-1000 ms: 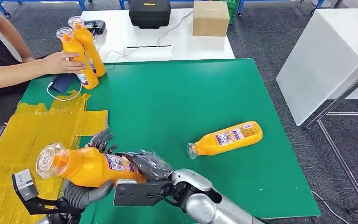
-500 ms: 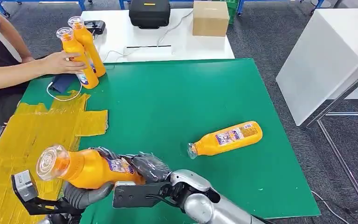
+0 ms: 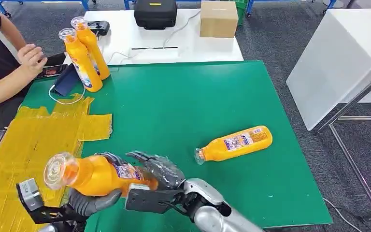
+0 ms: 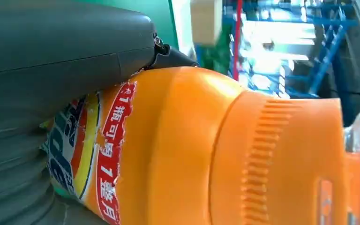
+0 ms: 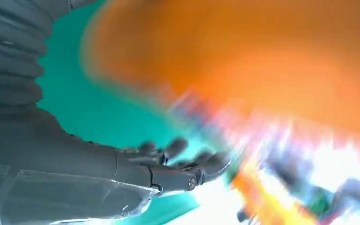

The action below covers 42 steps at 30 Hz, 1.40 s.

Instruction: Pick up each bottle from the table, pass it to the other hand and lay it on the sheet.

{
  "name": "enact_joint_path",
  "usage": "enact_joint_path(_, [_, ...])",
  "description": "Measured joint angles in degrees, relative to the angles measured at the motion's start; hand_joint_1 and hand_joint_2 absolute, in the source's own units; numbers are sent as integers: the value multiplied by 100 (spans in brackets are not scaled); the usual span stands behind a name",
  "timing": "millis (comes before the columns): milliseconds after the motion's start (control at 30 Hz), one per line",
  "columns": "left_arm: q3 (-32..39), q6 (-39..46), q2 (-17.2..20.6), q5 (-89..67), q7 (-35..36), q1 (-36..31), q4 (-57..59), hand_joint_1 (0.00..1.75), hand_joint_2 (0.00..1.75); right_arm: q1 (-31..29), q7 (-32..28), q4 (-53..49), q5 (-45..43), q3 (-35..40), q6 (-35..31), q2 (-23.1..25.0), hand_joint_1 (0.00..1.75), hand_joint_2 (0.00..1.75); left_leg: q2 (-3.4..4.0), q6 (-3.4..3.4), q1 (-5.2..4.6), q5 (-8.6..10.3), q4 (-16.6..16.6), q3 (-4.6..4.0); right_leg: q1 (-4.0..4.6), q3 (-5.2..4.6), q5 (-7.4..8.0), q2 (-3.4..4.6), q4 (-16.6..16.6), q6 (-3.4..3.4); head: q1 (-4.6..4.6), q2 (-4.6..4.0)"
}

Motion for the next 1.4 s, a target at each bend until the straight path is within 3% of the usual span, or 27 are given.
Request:
enact_joint_path(267, [995,1654,162,-3757,-26,-189,-74,175,175,1436,-72,-1373,880,-1790,-248,-258,0,0,0,0,-1,-3,0,-6,0,-7,0,0,-3,0,-2,0])
enact_joint_path(467, [1517,2867,418,-6373,55,-492,635,175,175,1429,149,-1816,1173,-2439,99,-463,0,0,9,-1,1,3,0,4,1,-1,2,2,0,-2,-2,2])
enact_joint_path(667, [1525,3088,778,-7825,695,-723,1769,175,175,1182,348,-1864,1221,-2709,407,-769,0,0,10,-1,0,5,0,3,0,-1,3,2,1,0,-2,0])
enact_joint_path(700, [1525,3098,815,-7862,726,-740,1902,175,175,1162,354,-1866,1223,-2736,412,-802,0,175,10,-1,0,5,0,2,0,-1,3,2,2,0,0,0])
enact_joint_path(933, [1331,2932,1095,-8430,938,-990,2672,175,175,974,492,-1818,1217,-2799,733,-1095,0,175,6,0,-3,4,0,-1,-2,-1,2,1,0,0,-2,0])
enact_joint_path(967, [1287,2908,1135,-8422,909,-1047,2801,2,175,931,496,-1792,1184,-2821,803,-1174,0,175,2,0,-4,4,0,0,-4,1,2,-1,-1,0,-4,0])
enact_joint_path(1000, [1261,2904,1171,-8404,892,-1090,2883,0,0,904,496,-1770,1160,-2847,838,-1245,0,175,-6,0,-4,4,0,3,-4,6,2,-5,-2,0,-2,0])
enact_joint_path(1200, [1147,2541,1373,-7909,602,-1316,3235,0,0,764,579,-1639,1131,-2976,1143,-1586,0,175,-16,0,-4,4,-1,30,-4,43,1,-14,-2,0,-7,0])
enact_joint_path(1400, [982,2091,1410,-6986,326,-1568,3290,0,0,574,555,-1171,1171,-3149,1841,-2290,0,175,-28,-1,-8,23,0,36,-8,49,7,-27,2,4,-2,0])
